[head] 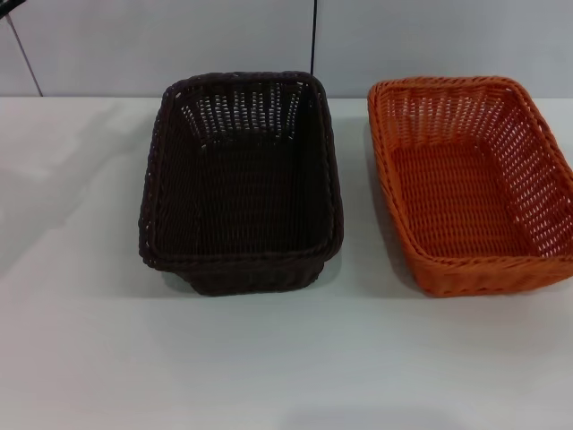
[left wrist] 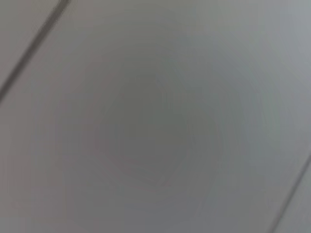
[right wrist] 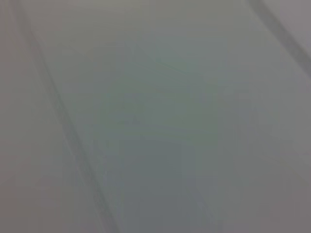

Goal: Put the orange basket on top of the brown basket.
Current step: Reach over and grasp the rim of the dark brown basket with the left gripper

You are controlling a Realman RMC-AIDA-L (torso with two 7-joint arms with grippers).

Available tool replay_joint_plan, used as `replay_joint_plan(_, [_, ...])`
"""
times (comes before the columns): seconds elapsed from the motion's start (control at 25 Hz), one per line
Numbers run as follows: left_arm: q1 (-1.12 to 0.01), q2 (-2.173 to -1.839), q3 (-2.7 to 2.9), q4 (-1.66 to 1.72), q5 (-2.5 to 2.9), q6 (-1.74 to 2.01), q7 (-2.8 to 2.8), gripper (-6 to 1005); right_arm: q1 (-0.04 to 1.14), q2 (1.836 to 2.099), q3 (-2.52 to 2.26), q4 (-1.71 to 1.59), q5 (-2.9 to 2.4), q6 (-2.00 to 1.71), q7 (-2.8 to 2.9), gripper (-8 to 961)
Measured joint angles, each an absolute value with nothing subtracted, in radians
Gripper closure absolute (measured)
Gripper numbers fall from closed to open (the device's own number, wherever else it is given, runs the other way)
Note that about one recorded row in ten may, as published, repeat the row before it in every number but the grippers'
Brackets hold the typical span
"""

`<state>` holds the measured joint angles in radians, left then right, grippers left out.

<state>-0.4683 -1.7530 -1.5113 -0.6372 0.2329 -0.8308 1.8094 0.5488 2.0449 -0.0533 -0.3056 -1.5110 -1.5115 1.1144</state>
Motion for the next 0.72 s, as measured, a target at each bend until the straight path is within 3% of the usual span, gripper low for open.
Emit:
replay_joint_plan(0.12, [-0.499,-1.713,-1.593,-0.655,0.542,-0.849,1.527,170,0.537,2.02,-0.175,-0.378,-1.512,-1.562,1.223,237])
replay_joint_plan(0.24, [-0.519,-1.695,-1.665,-0.685,0.803,-0.873,1.362,170,0.524,2.004,-0.26,-0.434,-1.512,-1.581,1.279,237])
replay_joint_plan(0.4, [-0.545,-1.678,-1.789,-0.773,1.231,-0.948,1.096,170,0.492,2.001,-0.301,-0.504,-1.512,-1.574,1.295,238])
replay_joint_plan(0.56, [-0.569,-1.69,-1.942,-0.922,1.719,-1.099,0.807,170,0.451,2.008,-0.271,-0.528,-1.501,-1.517,1.275,238])
replay_joint_plan(0.72, [-0.604,-1.738,-2.068,-1.056,2.042,-1.278,0.643,170,0.419,2.015,-0.226,-0.522,-1.5,-1.458,1.241,238])
